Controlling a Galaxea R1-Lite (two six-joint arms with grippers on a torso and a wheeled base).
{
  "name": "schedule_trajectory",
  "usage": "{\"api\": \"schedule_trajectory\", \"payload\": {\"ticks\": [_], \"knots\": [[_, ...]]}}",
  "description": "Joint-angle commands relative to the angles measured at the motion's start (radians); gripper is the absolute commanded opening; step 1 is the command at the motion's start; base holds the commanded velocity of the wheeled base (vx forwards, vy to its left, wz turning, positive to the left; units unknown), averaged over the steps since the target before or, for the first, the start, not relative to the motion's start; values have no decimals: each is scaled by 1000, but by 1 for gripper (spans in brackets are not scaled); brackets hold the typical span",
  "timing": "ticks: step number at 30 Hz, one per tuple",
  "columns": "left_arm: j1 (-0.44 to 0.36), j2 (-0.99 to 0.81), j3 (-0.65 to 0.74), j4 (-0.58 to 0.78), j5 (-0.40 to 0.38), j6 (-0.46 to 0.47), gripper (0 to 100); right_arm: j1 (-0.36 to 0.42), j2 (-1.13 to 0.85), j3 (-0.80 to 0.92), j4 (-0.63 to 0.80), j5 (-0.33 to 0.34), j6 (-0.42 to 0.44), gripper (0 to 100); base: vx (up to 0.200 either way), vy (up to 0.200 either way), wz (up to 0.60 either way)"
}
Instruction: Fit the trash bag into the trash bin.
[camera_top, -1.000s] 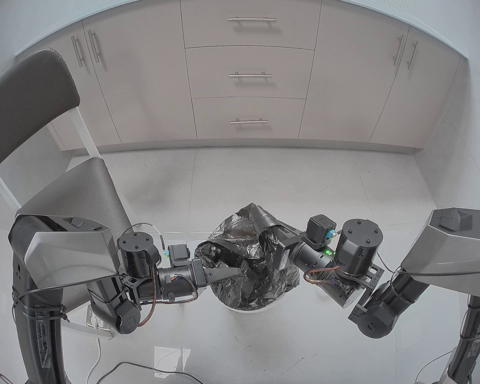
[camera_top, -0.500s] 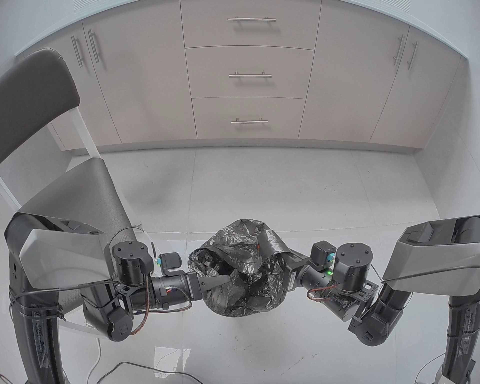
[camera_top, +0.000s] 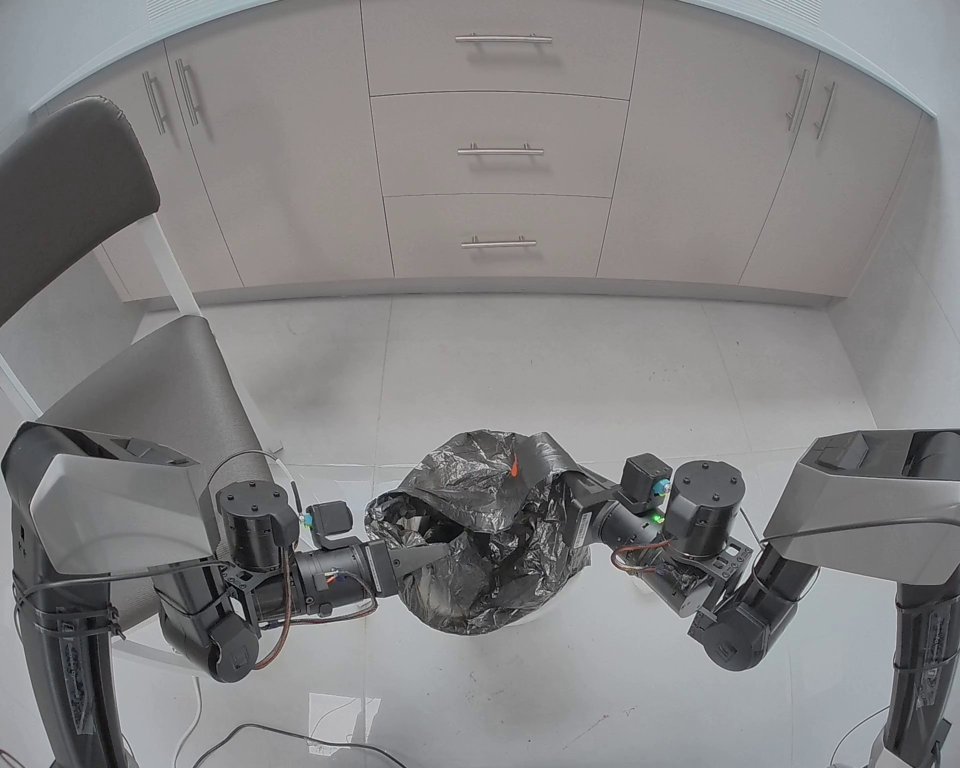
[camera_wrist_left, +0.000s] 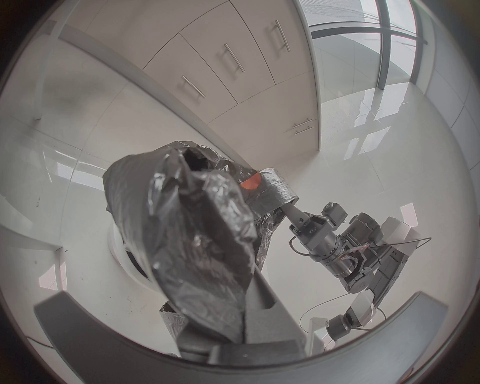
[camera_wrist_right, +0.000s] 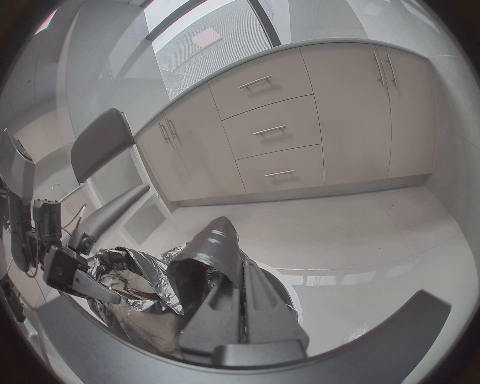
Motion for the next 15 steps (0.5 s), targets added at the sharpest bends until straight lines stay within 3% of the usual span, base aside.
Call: {"api": "schedule_trajectory", "payload": {"ticks": [1,6,10,15], "knots": [[0,3,0,0,2,1,0,-2,1,-40,44,0,-9,0,0,0,0],[0,9,11,1,3,24,0,-4,21,6,35,0,-2,0,0,0,0],[-9,30,23,3,75,113,0,-30,45,87,-21,0,11,0,0,0,0],[-16,36,44,6,86,147,0,-67,76,118,-30,2,13,0,0,0,0]]}}
